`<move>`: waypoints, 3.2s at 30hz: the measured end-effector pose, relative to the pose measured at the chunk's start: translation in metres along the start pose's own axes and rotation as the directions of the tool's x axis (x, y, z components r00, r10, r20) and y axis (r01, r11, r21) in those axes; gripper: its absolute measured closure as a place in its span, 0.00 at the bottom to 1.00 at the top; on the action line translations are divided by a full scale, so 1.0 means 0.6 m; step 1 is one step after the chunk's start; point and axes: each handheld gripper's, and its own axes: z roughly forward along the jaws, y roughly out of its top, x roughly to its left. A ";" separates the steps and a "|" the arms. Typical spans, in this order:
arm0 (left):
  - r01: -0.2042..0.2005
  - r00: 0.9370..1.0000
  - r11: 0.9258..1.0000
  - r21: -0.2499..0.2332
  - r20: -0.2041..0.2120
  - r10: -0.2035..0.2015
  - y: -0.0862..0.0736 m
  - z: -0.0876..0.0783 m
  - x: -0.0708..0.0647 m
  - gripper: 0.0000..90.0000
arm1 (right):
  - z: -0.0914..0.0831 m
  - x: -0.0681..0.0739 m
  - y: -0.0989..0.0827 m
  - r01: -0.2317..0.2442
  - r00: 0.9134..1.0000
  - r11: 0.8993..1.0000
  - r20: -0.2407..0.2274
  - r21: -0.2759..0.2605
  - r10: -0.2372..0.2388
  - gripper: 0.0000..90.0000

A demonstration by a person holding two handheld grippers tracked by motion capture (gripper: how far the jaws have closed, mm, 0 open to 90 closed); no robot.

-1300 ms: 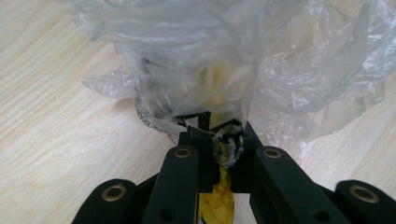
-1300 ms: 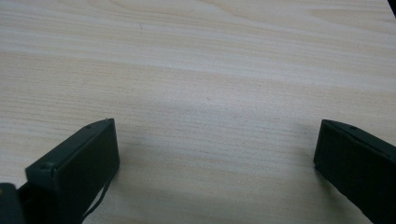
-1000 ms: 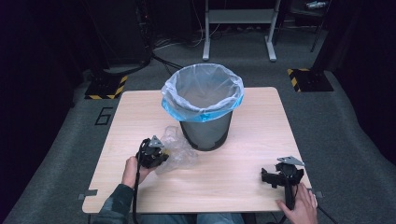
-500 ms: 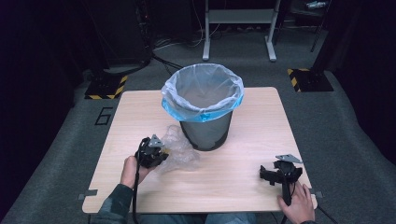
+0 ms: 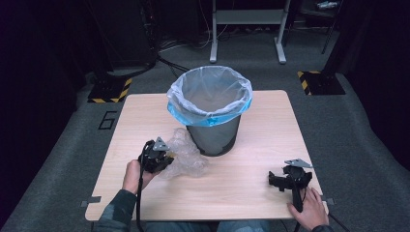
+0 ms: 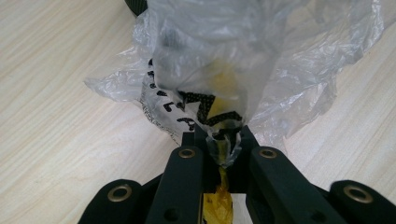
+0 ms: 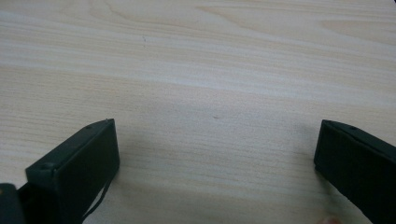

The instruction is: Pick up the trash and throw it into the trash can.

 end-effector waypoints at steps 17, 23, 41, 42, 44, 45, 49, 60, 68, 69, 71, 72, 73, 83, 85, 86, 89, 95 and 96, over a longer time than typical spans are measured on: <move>-0.009 1.000 1.000 0.004 -0.004 0.009 0.019 -0.020 -0.005 0.96 | 0.001 -0.004 0.001 0.023 0.999 1.000 -0.025 0.002 -0.023 0.00; -0.019 1.000 1.000 0.011 -0.002 0.019 0.026 -0.024 -0.009 0.96 | 0.001 -0.005 0.001 0.025 0.999 1.000 -0.027 0.001 -0.025 0.00; -0.016 1.000 0.999 0.045 -0.016 0.017 0.039 -0.058 -0.022 0.96 | -0.001 -0.007 0.000 0.039 0.998 0.999 -0.040 0.005 -0.039 0.00; -0.016 1.000 0.999 0.045 -0.016 0.017 0.039 -0.058 -0.022 0.96 | -0.001 -0.007 0.000 0.038 0.998 0.999 -0.040 0.005 -0.038 0.00; -0.014 1.000 0.999 0.046 -0.020 0.015 0.039 -0.062 -0.024 0.96 | -0.001 -0.007 0.000 0.039 0.998 0.999 -0.041 0.005 -0.039 0.00; -0.013 1.000 0.999 0.042 -0.021 0.014 0.039 -0.064 -0.027 0.96 | -0.001 -0.007 0.000 0.039 0.998 0.999 -0.041 0.005 -0.039 0.00; -0.011 1.000 0.999 0.049 -0.019 0.012 0.041 -0.068 -0.030 0.96 | -0.001 -0.008 0.000 0.040 0.998 0.999 -0.042 0.004 -0.039 0.00; -0.017 0.999 1.000 0.026 -0.034 0.018 0.046 -0.083 -0.033 0.96 | -0.001 -0.009 -0.001 0.047 0.998 0.999 -0.046 0.004 -0.047 0.00; -0.023 0.999 1.000 0.021 -0.045 0.024 0.050 -0.096 -0.033 0.96 | -0.002 -0.010 -0.001 0.053 0.997 0.999 -0.052 0.005 -0.052 0.00; -0.022 0.999 1.000 0.020 -0.045 0.023 0.052 -0.098 -0.032 0.96 | -0.002 -0.010 -0.001 0.053 0.997 0.999 -0.053 0.005 -0.053 0.00; -0.025 0.999 1.000 0.017 -0.044 0.026 0.055 -0.101 -0.030 0.96 | -0.002 -0.011 -0.001 0.055 0.997 0.998 -0.054 0.005 -0.054 0.00; -0.028 0.998 0.999 0.017 -0.047 0.029 0.057 -0.103 -0.031 0.96 | -0.002 -0.011 -0.001 0.056 0.997 0.998 -0.055 0.005 -0.056 0.00; -0.030 0.998 0.999 0.017 -0.046 0.031 0.059 -0.105 -0.031 0.96 | -0.001 -0.011 -0.001 0.057 0.997 0.998 -0.056 0.005 -0.057 0.00; -0.038 0.999 0.999 -0.002 -0.026 0.038 0.068 -0.126 -0.023 0.96 | -0.001 -0.012 -0.001 0.063 0.996 0.998 -0.061 0.004 -0.062 0.00; -0.043 0.999 0.999 -0.001 -0.025 0.043 0.069 -0.131 -0.021 0.96 | -0.001 -0.012 -0.001 0.062 0.996 0.998 -0.060 0.003 -0.062 0.00; -0.045 0.999 0.999 -0.006 -0.024 0.044 0.069 -0.136 -0.019 0.96 | -0.001 -0.012 -0.001 0.062 0.996 0.998 -0.061 0.004 -0.062 0.00; -0.047 0.999 0.999 -0.008 -0.025 0.047 0.069 -0.141 -0.016 0.96 | -0.001 -0.012 -0.001 0.063 0.996 0.998 -0.060 0.003 -0.062 0.00; -0.052 0.998 0.999 -0.011 -0.031 0.052 0.071 -0.158 -0.013 0.96 | -0.002 -0.012 -0.001 0.060 0.996 0.998 -0.060 0.006 -0.060 0.00; -0.050 0.998 0.999 -0.016 -0.032 0.050 0.072 -0.162 -0.013 0.96 | -0.001 -0.012 -0.001 0.063 0.996 0.998 -0.061 0.003 -0.063 0.00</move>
